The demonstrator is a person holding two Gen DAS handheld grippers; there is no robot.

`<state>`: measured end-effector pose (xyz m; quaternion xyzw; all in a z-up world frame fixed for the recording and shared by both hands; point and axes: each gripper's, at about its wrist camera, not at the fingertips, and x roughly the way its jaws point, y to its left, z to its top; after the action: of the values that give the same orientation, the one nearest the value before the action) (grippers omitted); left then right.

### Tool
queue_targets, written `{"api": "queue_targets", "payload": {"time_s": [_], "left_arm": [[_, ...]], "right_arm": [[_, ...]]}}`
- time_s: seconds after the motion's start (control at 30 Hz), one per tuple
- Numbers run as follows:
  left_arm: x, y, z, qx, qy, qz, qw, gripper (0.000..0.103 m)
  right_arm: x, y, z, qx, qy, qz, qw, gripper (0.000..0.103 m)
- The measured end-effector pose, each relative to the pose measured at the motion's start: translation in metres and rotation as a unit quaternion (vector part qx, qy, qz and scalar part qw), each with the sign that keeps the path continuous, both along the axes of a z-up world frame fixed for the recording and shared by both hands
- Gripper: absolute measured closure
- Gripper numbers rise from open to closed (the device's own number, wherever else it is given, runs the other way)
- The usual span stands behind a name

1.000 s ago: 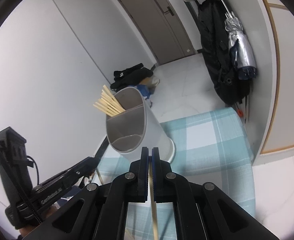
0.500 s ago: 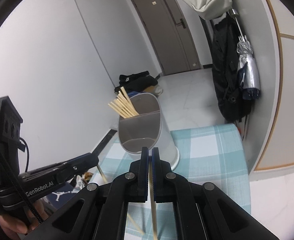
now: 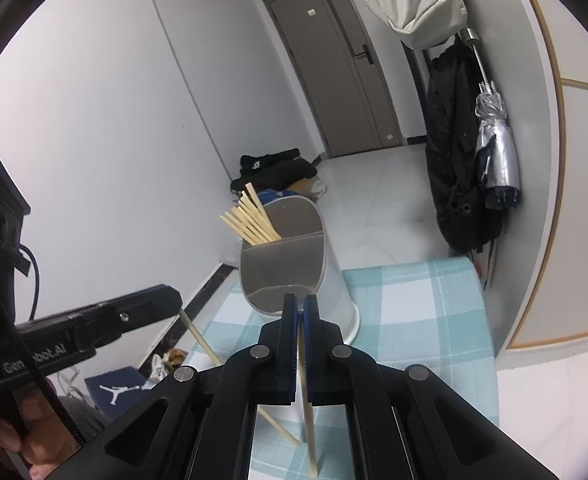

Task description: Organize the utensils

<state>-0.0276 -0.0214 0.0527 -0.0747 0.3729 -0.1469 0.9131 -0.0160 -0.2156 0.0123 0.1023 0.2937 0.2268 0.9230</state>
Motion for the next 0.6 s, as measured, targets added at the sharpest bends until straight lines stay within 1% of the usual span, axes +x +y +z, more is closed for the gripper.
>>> {"api": "queue_targets", "payload": {"time_s": [0.23, 0.3, 0.6], "left_arm": [[0.004, -0.005, 0.006, 0.009, -0.008, -0.016, 0.9998, 0.102], [0.005, -0.005, 0.006, 0.009, -0.008, -0.019, 0.9997, 0.102], [0.012, -0.001, 0.016, 0.001, -0.009, -0.025, 0.9996, 0.102]], "right_arm": [[0.002, 0.0, 0.002, 0.007, 0.0, 0.001, 1.0, 0.101], [0.003, 0.0, 0.004, -0.002, 0.001, -0.003, 1.0, 0.101], [0.006, 0.001, 0.01, 0.009, -0.002, 0.002, 1.0, 0.101]]}}
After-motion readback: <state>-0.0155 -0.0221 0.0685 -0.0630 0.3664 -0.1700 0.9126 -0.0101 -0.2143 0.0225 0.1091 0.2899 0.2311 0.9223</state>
